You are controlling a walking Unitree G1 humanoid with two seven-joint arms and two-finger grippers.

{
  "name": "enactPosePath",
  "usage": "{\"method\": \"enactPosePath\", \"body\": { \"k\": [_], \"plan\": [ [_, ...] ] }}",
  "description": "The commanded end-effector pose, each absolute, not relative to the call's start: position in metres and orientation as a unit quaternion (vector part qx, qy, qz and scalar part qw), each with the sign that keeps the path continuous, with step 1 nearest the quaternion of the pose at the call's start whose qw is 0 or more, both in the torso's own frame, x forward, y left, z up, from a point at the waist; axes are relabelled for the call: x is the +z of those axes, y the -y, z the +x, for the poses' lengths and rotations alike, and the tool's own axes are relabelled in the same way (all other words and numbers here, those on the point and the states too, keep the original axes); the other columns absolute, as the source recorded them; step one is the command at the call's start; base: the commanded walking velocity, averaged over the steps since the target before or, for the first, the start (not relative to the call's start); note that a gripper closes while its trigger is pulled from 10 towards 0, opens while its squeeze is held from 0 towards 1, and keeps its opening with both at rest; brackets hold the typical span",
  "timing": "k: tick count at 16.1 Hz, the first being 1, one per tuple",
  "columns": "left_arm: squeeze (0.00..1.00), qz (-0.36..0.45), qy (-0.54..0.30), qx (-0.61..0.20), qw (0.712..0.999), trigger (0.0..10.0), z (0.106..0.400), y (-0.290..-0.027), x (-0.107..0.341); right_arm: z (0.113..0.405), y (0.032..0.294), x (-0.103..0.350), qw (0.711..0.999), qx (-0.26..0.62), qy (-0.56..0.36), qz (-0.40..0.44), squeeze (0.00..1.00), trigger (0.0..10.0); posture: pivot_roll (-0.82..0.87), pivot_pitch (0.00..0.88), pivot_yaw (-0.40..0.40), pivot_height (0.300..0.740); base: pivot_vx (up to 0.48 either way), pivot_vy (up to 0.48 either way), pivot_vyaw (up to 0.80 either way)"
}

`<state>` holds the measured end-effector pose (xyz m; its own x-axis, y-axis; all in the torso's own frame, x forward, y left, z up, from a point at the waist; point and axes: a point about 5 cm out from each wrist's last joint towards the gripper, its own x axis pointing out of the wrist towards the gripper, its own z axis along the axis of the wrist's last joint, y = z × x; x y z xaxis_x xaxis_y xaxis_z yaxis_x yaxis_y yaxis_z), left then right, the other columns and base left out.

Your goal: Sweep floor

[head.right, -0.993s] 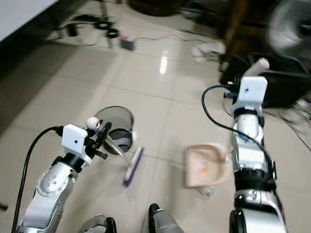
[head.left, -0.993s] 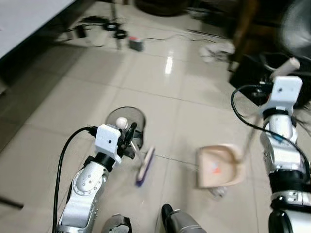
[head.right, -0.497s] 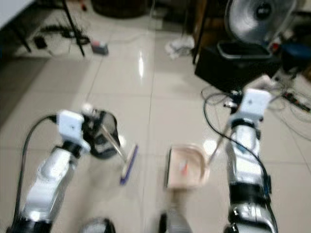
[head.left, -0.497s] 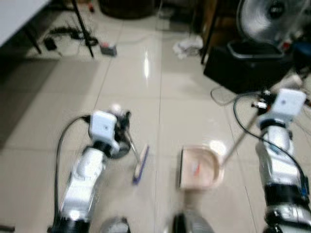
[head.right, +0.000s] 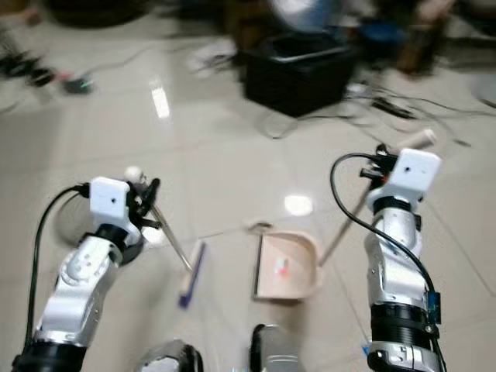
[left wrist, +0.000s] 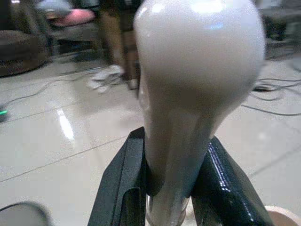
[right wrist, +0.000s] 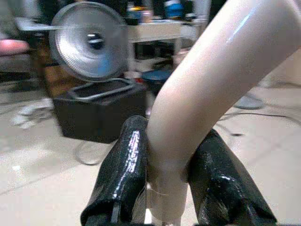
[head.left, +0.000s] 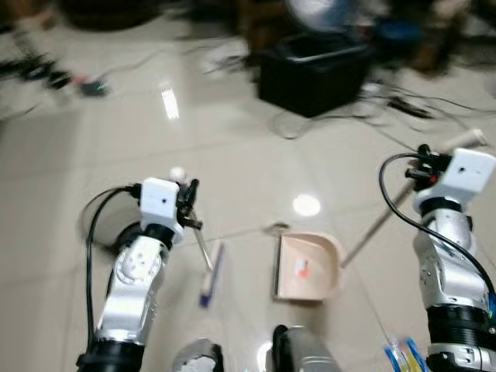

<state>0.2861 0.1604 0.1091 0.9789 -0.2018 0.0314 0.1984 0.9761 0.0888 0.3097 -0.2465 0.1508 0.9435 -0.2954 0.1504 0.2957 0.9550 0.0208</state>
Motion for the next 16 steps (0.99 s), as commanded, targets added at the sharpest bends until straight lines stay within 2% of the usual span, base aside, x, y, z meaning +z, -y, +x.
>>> {"method": "enactPosePath", "body": {
  "k": [1,2,4,7,14,16],
  "plan": [
    [0.0,0.05,0.031,-0.085,0.995,10.0,0.283,-0.168,0.11,0.309,0.244,0.156,0.986,-0.142,0.084,0.001,0.0,10.0,-0.05,0.17,0.011,0.74,0.0,0.0,-0.8],
    [0.0,0.054,0.032,-0.079,0.995,10.0,0.282,-0.169,0.11,0.31,0.241,0.155,0.987,-0.137,0.085,0.009,0.0,10.0,-0.04,0.169,0.009,0.74,0.0,0.0,-0.8],
    [0.0,0.061,0.031,-0.077,0.995,10.0,0.284,-0.169,0.109,0.314,0.228,0.151,0.989,-0.117,0.088,0.02,0.0,10.0,-0.03,0.165,0.009,0.74,0.0,-0.48,-0.6],
    [0.0,0.07,0.039,-0.077,0.994,10.0,0.291,-0.169,0.114,0.318,0.218,0.143,0.992,-0.1,0.07,0.037,0.0,10.0,-0.02,0.151,0.008,0.74,0.0,-0.48,0.0],
    [0.0,0.076,0.041,-0.084,0.993,10.0,0.292,-0.168,0.112,0.315,0.217,0.141,0.992,-0.095,0.072,0.047,0.0,10.0,-0.04,0.142,0.01,0.74,0.0,-0.48,0.0],
    [0.0,0.076,0.041,-0.086,0.993,10.0,0.293,-0.167,0.111,0.314,0.217,0.14,0.992,-0.095,0.07,0.05,0.0,10.0,-0.04,0.142,0.012,0.74,0.0,-0.48,-0.71]
  ]
}}
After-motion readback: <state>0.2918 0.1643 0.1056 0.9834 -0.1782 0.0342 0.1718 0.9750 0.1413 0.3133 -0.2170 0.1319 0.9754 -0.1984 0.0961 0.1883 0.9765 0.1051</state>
